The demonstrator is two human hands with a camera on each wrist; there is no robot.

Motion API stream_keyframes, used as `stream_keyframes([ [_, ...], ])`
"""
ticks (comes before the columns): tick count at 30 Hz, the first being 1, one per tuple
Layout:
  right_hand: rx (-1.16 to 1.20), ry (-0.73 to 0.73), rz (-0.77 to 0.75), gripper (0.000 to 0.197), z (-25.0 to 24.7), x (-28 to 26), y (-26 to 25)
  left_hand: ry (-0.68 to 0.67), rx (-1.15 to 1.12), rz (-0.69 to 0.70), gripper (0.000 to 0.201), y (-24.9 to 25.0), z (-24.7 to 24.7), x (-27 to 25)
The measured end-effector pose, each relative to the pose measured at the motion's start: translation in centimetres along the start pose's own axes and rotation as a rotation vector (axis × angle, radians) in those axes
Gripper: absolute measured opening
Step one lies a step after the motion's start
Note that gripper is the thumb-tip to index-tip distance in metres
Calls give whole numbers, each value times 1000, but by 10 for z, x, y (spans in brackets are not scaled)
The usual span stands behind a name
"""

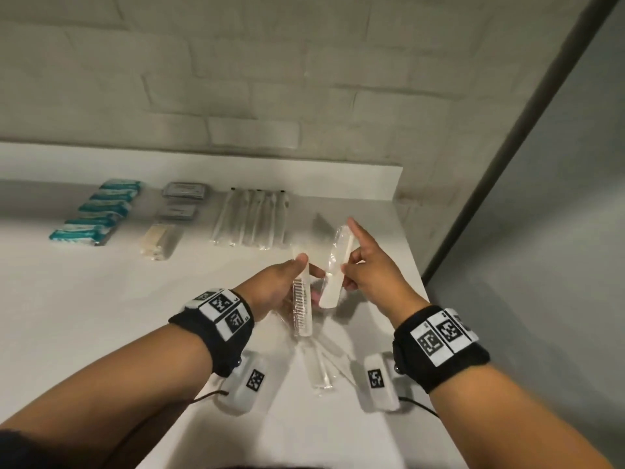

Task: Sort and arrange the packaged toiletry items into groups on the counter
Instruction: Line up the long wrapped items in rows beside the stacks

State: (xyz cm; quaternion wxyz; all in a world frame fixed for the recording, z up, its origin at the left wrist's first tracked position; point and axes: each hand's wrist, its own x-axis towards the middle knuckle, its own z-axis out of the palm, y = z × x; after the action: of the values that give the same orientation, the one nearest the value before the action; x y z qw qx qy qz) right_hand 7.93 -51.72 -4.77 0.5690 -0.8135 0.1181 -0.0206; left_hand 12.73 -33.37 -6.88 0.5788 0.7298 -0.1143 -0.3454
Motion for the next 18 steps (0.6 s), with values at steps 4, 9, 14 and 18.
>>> stream_keyframes([
  [4,-30,6,142,78,-7,21,3,59,185,15,37,20,-17,9],
  [9,-44,45,219,65,-17,49,2,206,645,489,24,55,-30,38],
  [14,-115,51,231,71,-30,79,6,17,1014,828,42,48,-37,76],
  [18,-685,-113,139,67,-36,75,9,-67,1302,410,66,15,-48,79],
])
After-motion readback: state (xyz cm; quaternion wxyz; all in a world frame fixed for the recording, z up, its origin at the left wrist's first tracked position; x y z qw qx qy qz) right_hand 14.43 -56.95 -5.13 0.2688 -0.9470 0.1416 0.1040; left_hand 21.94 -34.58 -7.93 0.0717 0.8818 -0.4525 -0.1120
